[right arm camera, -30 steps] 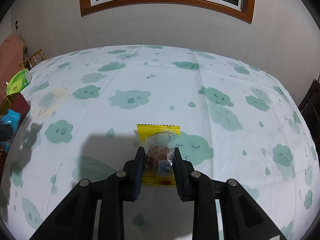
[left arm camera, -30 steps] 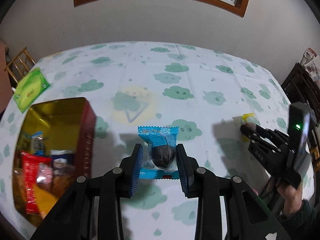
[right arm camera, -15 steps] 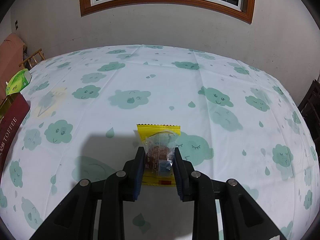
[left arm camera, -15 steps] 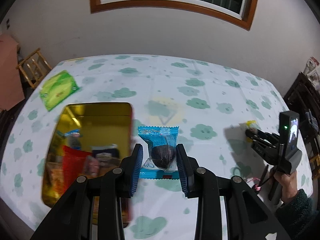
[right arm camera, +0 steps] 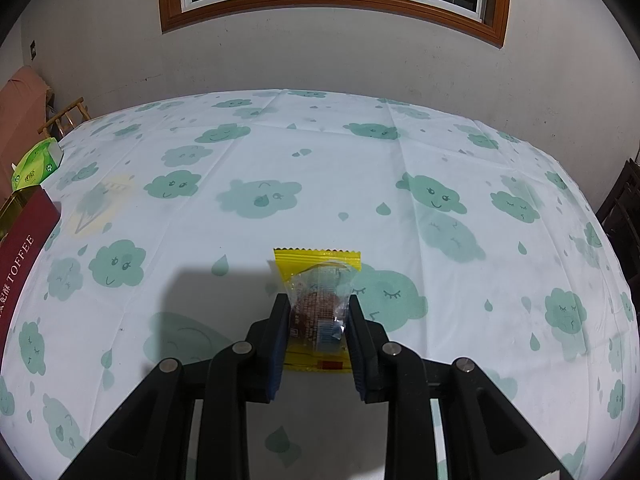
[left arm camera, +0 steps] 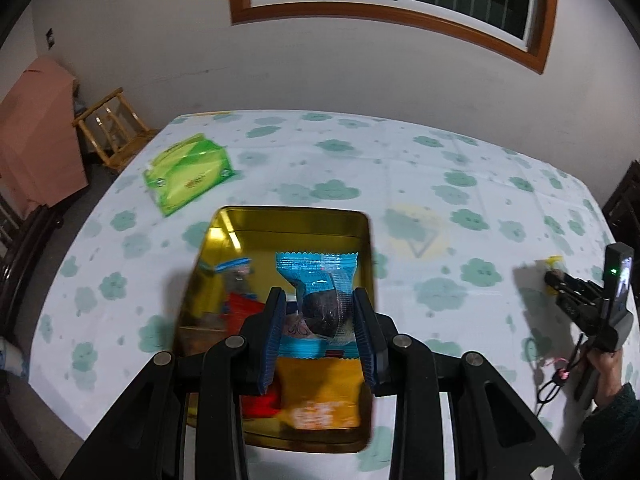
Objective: Organize snacks
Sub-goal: 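Carry the blue-wrapped candy over the gold tin with the left gripper while the right gripper holds the yellow candy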
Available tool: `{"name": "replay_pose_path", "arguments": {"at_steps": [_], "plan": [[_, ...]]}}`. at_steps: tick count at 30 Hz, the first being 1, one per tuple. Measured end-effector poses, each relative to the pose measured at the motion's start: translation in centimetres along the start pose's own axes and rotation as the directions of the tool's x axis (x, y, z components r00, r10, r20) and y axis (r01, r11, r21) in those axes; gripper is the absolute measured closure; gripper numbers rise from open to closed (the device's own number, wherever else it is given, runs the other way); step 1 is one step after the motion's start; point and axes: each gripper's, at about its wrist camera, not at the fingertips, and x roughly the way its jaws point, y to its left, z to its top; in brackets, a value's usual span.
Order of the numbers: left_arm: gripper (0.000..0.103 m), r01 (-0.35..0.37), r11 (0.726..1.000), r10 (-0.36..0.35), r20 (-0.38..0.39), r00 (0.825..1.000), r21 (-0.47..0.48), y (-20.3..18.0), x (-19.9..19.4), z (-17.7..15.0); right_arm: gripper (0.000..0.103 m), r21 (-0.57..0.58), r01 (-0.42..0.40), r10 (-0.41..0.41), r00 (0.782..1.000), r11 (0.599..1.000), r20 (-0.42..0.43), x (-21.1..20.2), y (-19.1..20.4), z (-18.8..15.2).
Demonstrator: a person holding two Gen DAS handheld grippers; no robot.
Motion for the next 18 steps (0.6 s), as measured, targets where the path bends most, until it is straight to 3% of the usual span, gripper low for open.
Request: {"name": "replay_pose_path", "arguments": {"at_steps": [18], "plan": [[0.073,-0.07,0.997,0.067,-0.073,0.995,-0.035,6.4,2.8,0.9,0.076,0.001,0.001,-0.001,1.0,1.0,-0.001,0.0,0.0,0.0]]}}
